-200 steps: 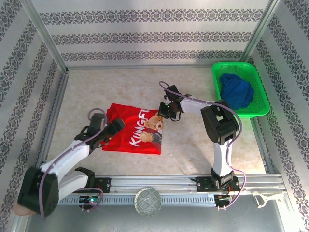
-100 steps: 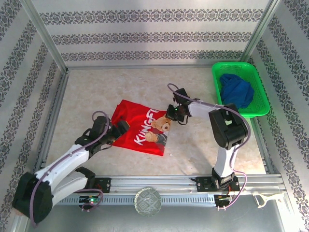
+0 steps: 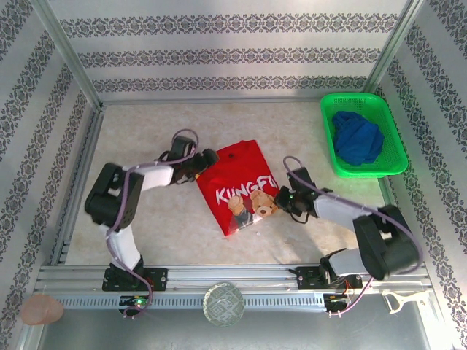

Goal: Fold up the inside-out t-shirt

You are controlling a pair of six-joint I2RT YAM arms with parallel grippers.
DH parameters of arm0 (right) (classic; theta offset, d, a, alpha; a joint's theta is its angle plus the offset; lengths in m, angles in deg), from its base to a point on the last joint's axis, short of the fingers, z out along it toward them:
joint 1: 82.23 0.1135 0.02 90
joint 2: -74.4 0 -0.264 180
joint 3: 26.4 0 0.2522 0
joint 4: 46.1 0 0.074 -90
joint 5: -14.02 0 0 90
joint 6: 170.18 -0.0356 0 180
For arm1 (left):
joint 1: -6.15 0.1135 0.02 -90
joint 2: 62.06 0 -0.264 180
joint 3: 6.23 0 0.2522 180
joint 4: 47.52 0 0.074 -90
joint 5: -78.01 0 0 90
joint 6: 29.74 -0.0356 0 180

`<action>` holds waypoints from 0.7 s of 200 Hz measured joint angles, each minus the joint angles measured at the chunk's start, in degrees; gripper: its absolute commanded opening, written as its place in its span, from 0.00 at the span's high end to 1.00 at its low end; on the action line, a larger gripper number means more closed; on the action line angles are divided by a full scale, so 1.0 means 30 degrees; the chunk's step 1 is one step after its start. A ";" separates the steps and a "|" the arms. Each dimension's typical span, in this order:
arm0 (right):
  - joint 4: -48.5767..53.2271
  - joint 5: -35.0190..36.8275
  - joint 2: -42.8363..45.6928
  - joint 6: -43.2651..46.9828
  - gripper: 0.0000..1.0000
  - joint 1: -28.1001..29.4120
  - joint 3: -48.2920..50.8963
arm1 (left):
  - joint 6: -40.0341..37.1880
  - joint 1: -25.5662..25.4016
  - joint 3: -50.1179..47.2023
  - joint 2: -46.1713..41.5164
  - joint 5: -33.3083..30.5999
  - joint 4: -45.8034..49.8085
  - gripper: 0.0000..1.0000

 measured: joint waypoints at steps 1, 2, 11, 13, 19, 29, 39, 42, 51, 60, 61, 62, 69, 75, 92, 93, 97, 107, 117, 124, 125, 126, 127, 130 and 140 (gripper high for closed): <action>-0.0036 0.0015 0.0073 -0.0022 0.70 0.0058 0.0066 | -0.0073 0.0007 0.0299 0.0219 0.0073 0.0022 0.15; -0.0066 0.0080 0.0219 -0.0007 0.69 0.0182 0.0197 | -0.0102 0.0015 0.0437 0.0321 0.0102 0.0044 0.15; -0.0226 0.0131 0.1115 -0.0503 0.61 0.0918 0.0816 | -0.0539 0.0117 0.2200 0.1610 0.0729 0.0182 0.15; -0.0219 0.0197 0.1362 -0.0750 0.60 0.1086 0.0940 | -0.0670 0.0146 0.2579 0.1894 0.0918 0.0233 0.15; -0.0080 0.0226 0.2055 -0.0976 0.57 0.1472 0.1209 | -0.0947 0.0197 0.3483 0.2506 0.1290 0.0408 0.14; 0.0699 0.0240 0.3220 -0.1115 0.53 0.1829 0.1362 | -0.1523 0.0291 0.4677 0.3184 0.1829 0.0962 0.14; 0.1632 0.0335 0.4473 -0.1115 0.50 0.1807 0.1304 | -0.2084 0.0459 0.5282 0.3300 0.2200 0.1792 0.12; 0.1982 0.0386 0.4830 -0.1042 0.49 0.1727 0.1231 | -0.2346 0.0525 0.5421 0.3235 0.2295 0.2186 0.12; 0.3067 0.0415 0.5821 -0.0801 0.49 0.1392 0.0780 | -0.2900 0.0729 0.5727 0.2980 0.2492 0.3155 0.11; 0.3840 0.0401 0.6353 -0.0350 0.49 0.0889 0.0029 | -0.3410 0.0889 0.5858 0.2557 0.2637 0.3912 0.11; 0.3963 0.0393 0.6382 -0.0226 0.49 0.0780 -0.0117 | -0.3497 0.0903 0.5865 0.2463 0.2659 0.4044 0.11; 0.4036 0.0372 0.6397 -0.0168 0.49 0.0721 -0.0197 | -0.3526 0.0911 0.5872 0.2426 0.2667 0.4095 0.11; 0.4430 0.0255 0.6317 0.0335 0.49 0.0168 -0.1071 | -0.3825 0.1020 0.5872 0.1931 0.2812 0.4656 0.10; 0.4546 0.0058 0.6011 0.0750 0.49 -0.0291 -0.1872 | -0.3985 0.1100 0.5865 0.1530 0.3009 0.4976 0.10; 0.4393 -0.0911 0.3876 0.2171 0.49 -0.1435 -0.4554 | -0.4138 0.1071 0.5850 0.0474 0.3672 0.5180 0.09; 0.4364 -0.0947 0.3759 0.2237 0.49 -0.1472 -0.4663 | -0.4138 0.1056 0.5850 0.0437 0.3708 0.5173 0.09; 0.4197 -0.1290 0.2987 0.2608 0.50 -0.1654 -0.5326 | -0.4131 0.0998 0.5850 0.0255 0.3883 0.5166 0.09; 0.3825 -0.2018 0.1195 0.3279 0.52 -0.2004 -0.6805 | -0.4109 0.0831 0.5850 0.0066 0.4328 0.4932 0.09; 0.3424 -0.2892 -0.0925 0.3949 0.54 -0.2200 -0.8451 | -0.3978 0.0678 0.5858 0.0160 0.4787 0.4532 0.08; 0.3140 -0.3395 -0.2302 0.4284 0.55 -0.2288 -0.9486 | -0.3861 0.0554 0.5865 0.0393 0.5107 0.4226 0.05; 0.3096 -0.3439 -0.2426 0.4306 0.56 -0.2295 -0.9573 | -0.3847 0.0554 0.5865 0.0423 0.5122 0.4197 0.04; 0.3016 -0.3519 -0.2696 0.4393 0.56 -0.2317 -0.9748 | -0.3840 0.0546 0.5872 0.0488 0.5158 0.4138 0.04; 0.2965 -0.3577 -0.2841 0.4452 0.56 -0.2317 -0.9843 | -0.3840 0.0546 0.5872 0.0532 0.5173 0.4109 0.04; 0.2871 -0.3810 -0.3381 0.4546 0.56 -0.2317 -1.0222 | -0.3752 0.0474 0.5901 0.0721 0.5333 0.4000 0.04; 0.2499 -0.4386 -0.5136 0.4816 0.58 -0.2397 -1.1482 | -0.3519 0.0379 0.6047 0.1399 0.5617 0.3679 0.03</action>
